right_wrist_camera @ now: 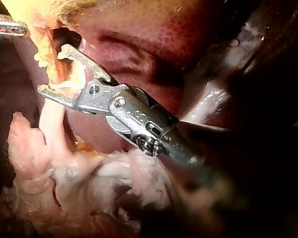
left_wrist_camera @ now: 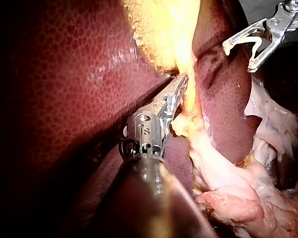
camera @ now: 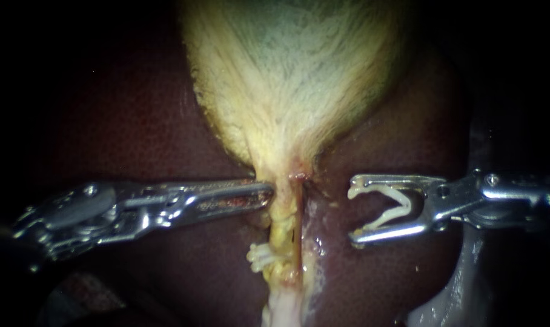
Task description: Clipping third clip left tube
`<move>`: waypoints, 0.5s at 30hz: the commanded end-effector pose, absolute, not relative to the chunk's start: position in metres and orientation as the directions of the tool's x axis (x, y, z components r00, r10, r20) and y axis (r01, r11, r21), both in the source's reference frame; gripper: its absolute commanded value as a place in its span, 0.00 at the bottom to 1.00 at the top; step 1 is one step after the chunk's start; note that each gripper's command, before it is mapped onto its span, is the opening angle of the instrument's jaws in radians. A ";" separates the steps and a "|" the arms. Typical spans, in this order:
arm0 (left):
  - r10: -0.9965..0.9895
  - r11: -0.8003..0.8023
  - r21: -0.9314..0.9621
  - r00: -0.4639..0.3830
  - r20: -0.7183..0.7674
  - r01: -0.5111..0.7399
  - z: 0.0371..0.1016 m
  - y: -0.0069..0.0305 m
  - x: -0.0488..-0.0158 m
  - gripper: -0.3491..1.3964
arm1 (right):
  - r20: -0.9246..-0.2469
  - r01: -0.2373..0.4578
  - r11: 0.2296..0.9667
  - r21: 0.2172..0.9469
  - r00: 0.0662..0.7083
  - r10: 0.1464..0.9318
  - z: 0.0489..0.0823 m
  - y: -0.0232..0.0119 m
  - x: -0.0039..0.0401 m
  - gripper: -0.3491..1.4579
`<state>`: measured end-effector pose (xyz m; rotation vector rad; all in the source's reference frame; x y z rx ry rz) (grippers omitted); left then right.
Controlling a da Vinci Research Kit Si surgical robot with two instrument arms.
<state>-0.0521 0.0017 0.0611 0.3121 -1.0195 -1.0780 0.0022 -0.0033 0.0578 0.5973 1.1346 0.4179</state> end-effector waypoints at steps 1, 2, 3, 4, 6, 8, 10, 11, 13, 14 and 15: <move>-0.841 0.482 0.658 0.095 0.533 0.578 0.0611 0.0017 -0.0520 0.00 | -0.713 -0.010 0.772 0.636 0.374 0.593 0.0578 -0.0034 0.0024 0.52; -0.841 0.483 0.658 0.096 0.532 0.578 0.0610 0.0017 -0.0519 0.00 | -0.713 -0.003 0.770 0.638 0.374 0.593 0.0578 -0.0034 0.0026 0.52; -0.841 0.483 0.659 0.096 0.532 0.577 0.0610 0.0017 -0.0518 0.00 | -0.712 0.000 0.768 0.640 0.375 0.593 0.0579 -0.0034 0.0029 0.52; -0.841 0.483 0.660 0.096 0.532 0.576 0.0609 0.0017 -0.0517 0.00 | -0.712 0.009 0.766 0.643 0.375 0.593 0.0580 -0.0035 0.0034 0.52; -0.842 0.483 0.661 0.097 0.531 0.573 0.0607 0.0018 -0.0512 0.00 | -0.701 0.007 0.755 0.656 0.376 0.606 0.0582 -0.0037 0.0043 0.52; -0.843 0.485 0.665 0.099 0.529 0.568 0.0605 0.0019 -0.0506 0.00 | -0.687 0.003 0.741 0.672 0.376 0.622 0.0587 -0.0042 0.0056 0.52; -0.842 0.484 0.663 0.099 0.530 0.571 0.0604 0.0020 -0.0499 0.00 | -0.673 0.007 0.725 0.689 0.378 0.636 0.0592 -0.0048 0.0069 0.52; -0.842 0.484 0.663 0.099 0.530 0.572 0.0603 0.0020 -0.0495 0.00 | -0.667 0.007 0.718 0.696 0.379 0.642 0.0596 -0.0052 0.0078 0.52; -0.842 0.483 0.661 0.098 0.530 0.574 0.0602 0.0021 -0.0489 0.00 | -0.655 0.006 0.706 0.708 0.380 0.653 0.0604 -0.0060 0.0092 0.52; -0.842 0.482 0.659 0.097 0.531 0.577 0.0601 0.0021 -0.0485 0.00 | -0.649 0.011 0.699 0.715 0.382 0.658 0.0609 -0.0065 0.0101 0.52; -0.842 0.482 0.660 0.098 0.530 0.576 0.0601 0.0021 -0.0483 0.00 | -0.643 0.010 0.693 0.721 0.383 0.663 0.0613 -0.0069 0.0108 0.52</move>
